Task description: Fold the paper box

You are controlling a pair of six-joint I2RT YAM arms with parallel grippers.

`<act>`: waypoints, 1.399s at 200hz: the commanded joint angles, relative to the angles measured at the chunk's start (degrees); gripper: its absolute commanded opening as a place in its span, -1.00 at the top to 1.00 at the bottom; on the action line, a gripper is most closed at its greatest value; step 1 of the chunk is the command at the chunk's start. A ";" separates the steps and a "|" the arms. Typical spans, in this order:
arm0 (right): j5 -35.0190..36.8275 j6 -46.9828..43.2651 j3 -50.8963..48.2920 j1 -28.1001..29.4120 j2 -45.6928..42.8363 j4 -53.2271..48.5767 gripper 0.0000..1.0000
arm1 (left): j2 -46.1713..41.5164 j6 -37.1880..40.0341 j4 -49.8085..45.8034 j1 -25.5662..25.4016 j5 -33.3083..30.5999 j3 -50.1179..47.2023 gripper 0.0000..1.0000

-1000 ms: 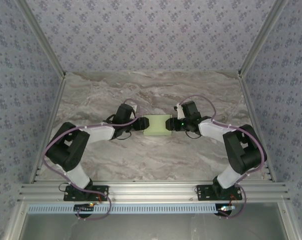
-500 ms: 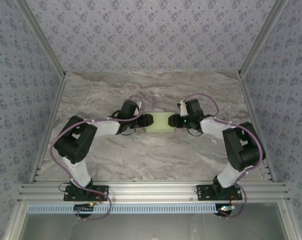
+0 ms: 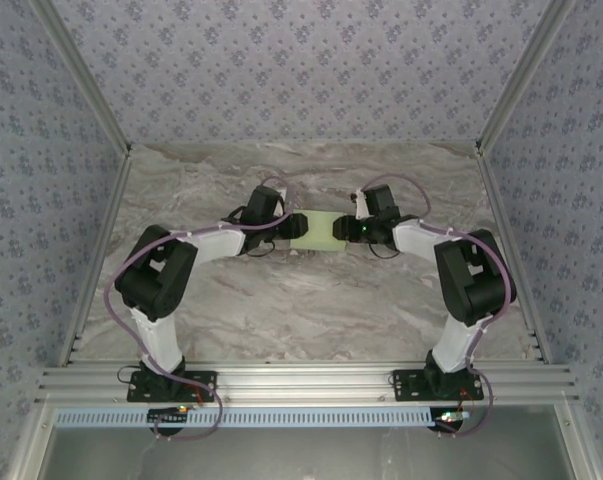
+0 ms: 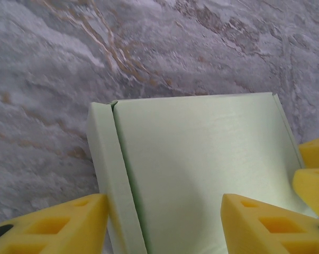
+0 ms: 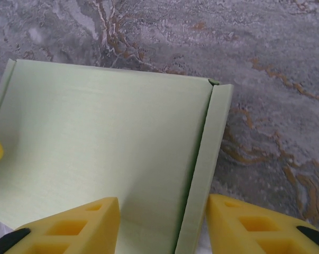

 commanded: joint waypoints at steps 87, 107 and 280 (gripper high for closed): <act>2.72 -3.03 10.35 0.80 4.76 -6.72 -0.07 | 1.84 3.38 -3.51 5.59 0.23 4.15 -0.28; 4.94 -4.26 9.95 0.64 1.50 -8.10 -0.22 | -0.86 3.97 -3.05 6.01 -0.03 2.74 -0.32; 47.65 -12.42 -22.81 -3.31 -40.33 -2.90 -0.98 | -53.22 18.70 5.56 19.41 -33.31 -38.50 -0.98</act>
